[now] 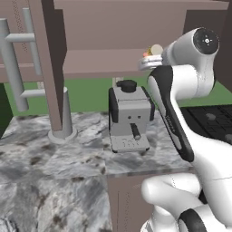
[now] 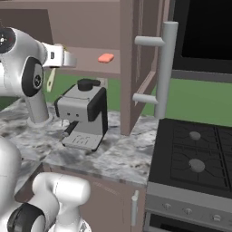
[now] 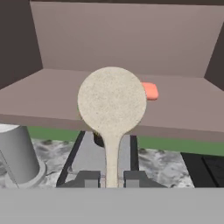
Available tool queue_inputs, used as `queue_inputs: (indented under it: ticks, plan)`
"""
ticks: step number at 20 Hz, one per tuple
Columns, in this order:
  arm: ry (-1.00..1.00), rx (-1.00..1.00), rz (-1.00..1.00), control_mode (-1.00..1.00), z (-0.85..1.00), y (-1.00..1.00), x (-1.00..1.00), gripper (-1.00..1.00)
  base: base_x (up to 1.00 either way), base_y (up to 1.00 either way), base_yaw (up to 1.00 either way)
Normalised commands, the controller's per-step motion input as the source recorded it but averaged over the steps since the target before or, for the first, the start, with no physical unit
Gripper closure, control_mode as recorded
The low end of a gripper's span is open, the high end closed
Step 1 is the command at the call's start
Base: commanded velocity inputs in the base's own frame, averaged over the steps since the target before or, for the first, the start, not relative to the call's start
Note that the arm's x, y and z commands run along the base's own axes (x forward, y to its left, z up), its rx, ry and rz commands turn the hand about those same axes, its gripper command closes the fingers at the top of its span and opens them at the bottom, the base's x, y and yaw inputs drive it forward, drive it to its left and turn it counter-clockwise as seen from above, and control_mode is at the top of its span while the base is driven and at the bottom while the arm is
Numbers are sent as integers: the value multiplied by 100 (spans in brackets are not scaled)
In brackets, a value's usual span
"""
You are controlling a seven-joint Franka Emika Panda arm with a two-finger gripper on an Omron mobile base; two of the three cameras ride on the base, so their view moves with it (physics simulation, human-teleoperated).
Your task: Pick up the dish brush and bar soap from the sink, and place them back in the cabinet, and close the cabinet doors.
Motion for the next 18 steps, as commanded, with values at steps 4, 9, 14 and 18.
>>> queue_inputs:
  ticks: [4,9,14,18]
  plan:
    - [-8,0,0,-100,0,0,54,100,0,0,0]
    - [-8,0,0,-100,0,0,56,100,0,0,0]
    - [-7,0,0,-100,0,0,55,100,0,0,0]
    - [-1,0,0,-100,0,0,51,100,0,0,0]
